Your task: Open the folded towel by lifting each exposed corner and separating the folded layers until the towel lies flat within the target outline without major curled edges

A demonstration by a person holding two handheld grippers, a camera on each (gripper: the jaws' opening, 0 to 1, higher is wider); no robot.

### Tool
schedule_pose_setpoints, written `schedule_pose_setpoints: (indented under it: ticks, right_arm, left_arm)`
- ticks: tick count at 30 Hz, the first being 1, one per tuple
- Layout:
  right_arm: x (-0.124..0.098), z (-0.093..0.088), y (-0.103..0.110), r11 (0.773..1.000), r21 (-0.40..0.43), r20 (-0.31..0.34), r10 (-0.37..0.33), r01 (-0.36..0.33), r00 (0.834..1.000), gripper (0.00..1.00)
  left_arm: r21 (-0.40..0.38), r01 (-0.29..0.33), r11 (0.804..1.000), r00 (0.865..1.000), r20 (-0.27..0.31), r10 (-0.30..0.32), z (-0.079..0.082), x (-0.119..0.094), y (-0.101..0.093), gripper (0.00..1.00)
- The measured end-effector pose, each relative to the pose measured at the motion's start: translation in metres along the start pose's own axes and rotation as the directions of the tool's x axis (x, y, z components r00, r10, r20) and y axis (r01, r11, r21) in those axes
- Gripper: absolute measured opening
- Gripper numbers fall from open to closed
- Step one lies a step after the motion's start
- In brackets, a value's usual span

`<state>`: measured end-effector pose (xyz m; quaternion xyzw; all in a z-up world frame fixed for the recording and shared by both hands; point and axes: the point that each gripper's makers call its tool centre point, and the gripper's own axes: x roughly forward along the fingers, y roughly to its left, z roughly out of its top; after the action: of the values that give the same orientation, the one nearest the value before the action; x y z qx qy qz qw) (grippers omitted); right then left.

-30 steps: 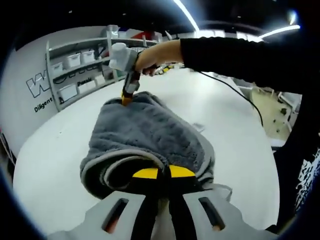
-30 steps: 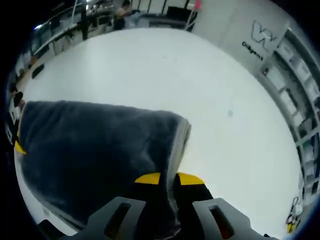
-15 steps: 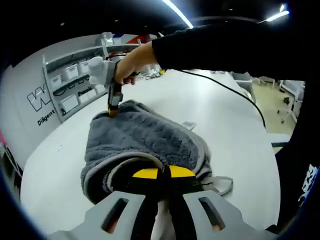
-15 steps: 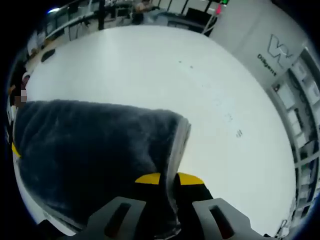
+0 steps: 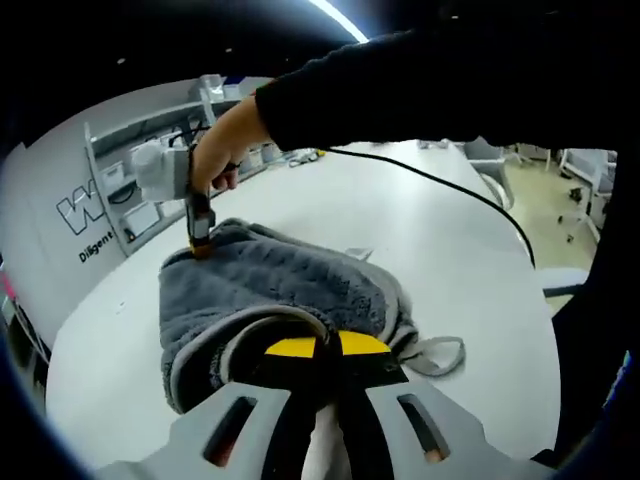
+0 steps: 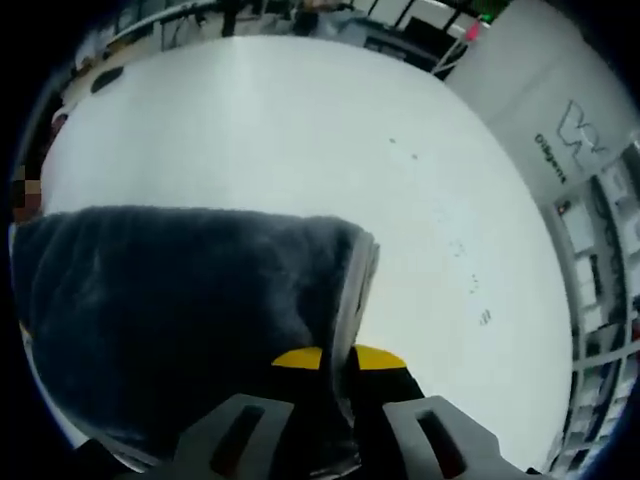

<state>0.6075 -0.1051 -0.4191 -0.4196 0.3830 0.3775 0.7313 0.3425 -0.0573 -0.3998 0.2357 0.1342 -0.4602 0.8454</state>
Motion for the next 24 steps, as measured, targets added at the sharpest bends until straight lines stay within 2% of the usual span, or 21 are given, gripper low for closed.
schedule_pose_setpoints:
  ticks: [8, 24]
  right_arm:
    - [0.004, 0.015, 0.006, 0.998, -0.054, 0.011, 0.012, -0.011, 1.000, 0.03]
    - [0.013, 0.045, 0.014, 0.995, -0.096, 0.040, 0.028, -0.024, 0.999, 0.03]
  left_arm:
    - [0.015, -0.004, 1.000, 1.000, 0.004, 0.004, 0.006, 0.007, -0.005, 0.04]
    - [0.066, -0.034, 0.997, 0.999, -0.004, 0.034, 0.012, 0.013, -0.009, 0.04]
